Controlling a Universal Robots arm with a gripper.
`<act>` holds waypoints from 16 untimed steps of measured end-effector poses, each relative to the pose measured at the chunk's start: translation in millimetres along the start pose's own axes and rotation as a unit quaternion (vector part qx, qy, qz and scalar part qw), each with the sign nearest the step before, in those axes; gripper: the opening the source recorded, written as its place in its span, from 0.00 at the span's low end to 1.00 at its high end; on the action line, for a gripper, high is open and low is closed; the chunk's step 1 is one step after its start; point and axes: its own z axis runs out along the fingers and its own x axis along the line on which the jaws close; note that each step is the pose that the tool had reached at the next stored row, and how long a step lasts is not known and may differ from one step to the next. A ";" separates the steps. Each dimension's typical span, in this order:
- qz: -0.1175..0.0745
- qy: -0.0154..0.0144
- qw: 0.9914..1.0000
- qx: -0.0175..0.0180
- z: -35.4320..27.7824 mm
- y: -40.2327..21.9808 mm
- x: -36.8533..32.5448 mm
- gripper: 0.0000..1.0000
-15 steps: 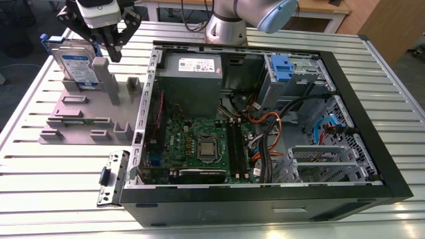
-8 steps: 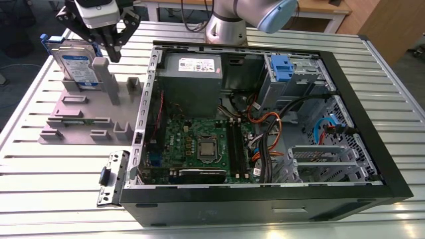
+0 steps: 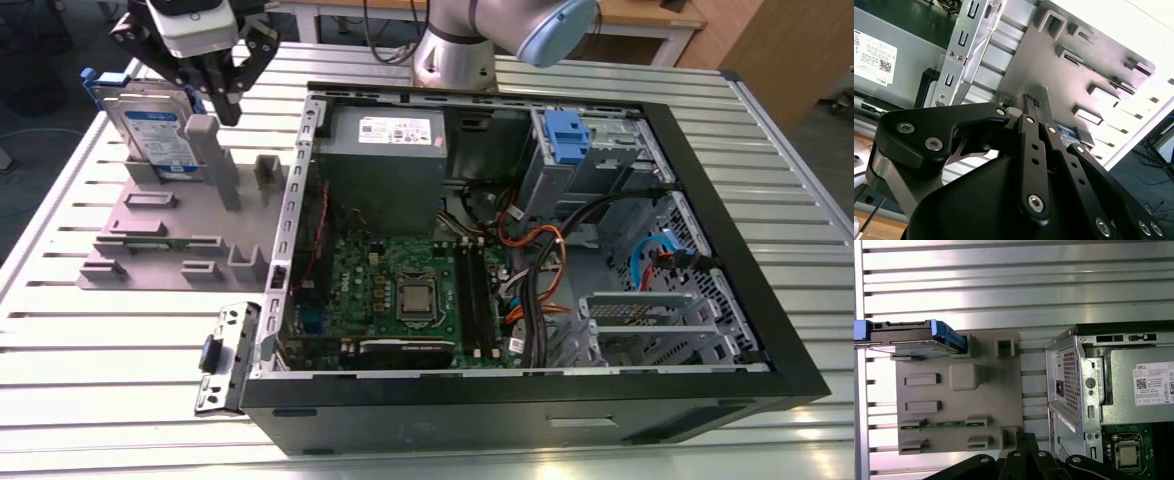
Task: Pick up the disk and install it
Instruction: 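Reach for the disk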
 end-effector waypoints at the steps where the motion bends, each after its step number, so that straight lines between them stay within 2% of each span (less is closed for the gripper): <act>1: 0.000 0.000 1.000 0.000 0.1 0.0 0.3 0.10; 16: 0.000 0.000 1.000 0.000 1.0 -0.4 4.1 0.10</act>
